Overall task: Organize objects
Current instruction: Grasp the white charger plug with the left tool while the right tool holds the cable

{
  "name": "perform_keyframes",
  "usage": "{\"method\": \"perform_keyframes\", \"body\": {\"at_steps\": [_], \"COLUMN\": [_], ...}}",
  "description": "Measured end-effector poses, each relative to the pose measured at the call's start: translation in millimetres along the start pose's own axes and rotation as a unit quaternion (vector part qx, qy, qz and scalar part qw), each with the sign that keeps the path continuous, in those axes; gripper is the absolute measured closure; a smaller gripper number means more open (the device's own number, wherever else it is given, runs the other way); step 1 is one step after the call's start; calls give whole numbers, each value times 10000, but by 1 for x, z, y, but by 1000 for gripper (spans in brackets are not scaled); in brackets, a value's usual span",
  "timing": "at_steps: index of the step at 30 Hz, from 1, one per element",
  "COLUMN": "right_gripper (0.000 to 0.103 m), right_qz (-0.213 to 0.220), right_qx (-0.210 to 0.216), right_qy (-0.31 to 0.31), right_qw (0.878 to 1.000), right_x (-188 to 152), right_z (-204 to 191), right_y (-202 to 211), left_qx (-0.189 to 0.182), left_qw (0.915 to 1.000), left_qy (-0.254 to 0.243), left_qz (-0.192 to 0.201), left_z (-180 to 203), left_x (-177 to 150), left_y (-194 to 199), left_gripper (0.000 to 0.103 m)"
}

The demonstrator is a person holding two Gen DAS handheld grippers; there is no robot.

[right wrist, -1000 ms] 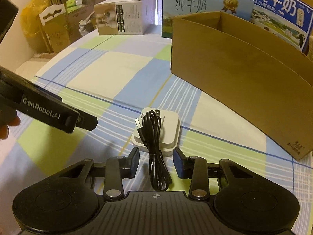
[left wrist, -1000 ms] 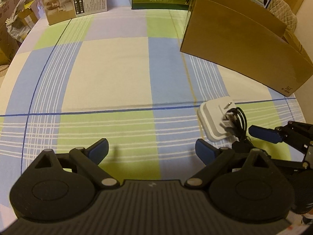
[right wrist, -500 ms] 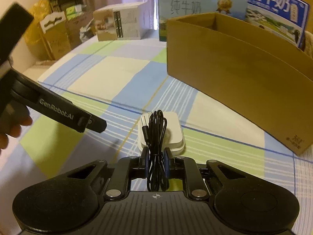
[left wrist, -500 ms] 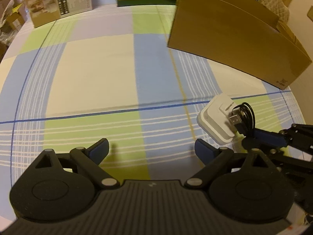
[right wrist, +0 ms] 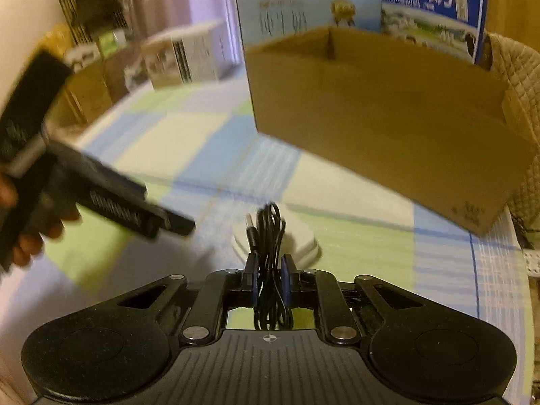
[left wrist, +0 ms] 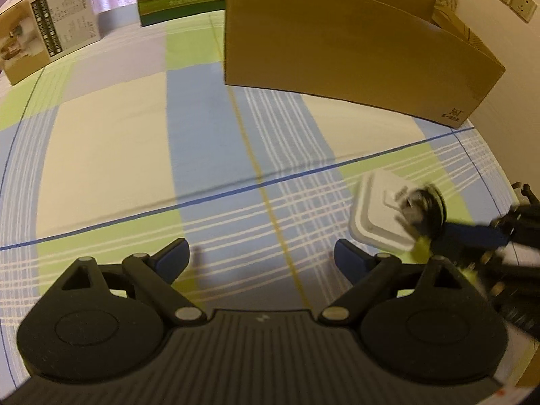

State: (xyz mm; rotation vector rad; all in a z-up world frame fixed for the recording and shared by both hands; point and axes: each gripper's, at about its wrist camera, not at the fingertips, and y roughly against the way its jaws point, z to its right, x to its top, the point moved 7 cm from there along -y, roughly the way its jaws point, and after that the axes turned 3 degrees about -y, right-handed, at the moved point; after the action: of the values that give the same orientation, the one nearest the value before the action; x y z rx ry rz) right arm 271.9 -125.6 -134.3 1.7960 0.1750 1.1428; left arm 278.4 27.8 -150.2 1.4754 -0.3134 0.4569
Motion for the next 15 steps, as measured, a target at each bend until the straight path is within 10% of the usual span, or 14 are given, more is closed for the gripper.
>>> {"method": "perform_keyframes", "body": {"at_steps": [9, 15], "right_gripper": [84, 92], "right_qz": [-267, 620], "right_qx": [-208, -219], "right_qy": [256, 868], "right_qw": [9991, 9941], "right_x": [-12, -4], "right_z": [-4, -17], "right_y": [-20, -2], "left_qx": [97, 210], "left_qw": [9999, 9995], "left_qy": [100, 213], "left_qz": [-79, -71], "left_z": [-10, -24], "left_x": [-2, -7], "left_y": [-3, 1], "left_gripper": [13, 13]}}
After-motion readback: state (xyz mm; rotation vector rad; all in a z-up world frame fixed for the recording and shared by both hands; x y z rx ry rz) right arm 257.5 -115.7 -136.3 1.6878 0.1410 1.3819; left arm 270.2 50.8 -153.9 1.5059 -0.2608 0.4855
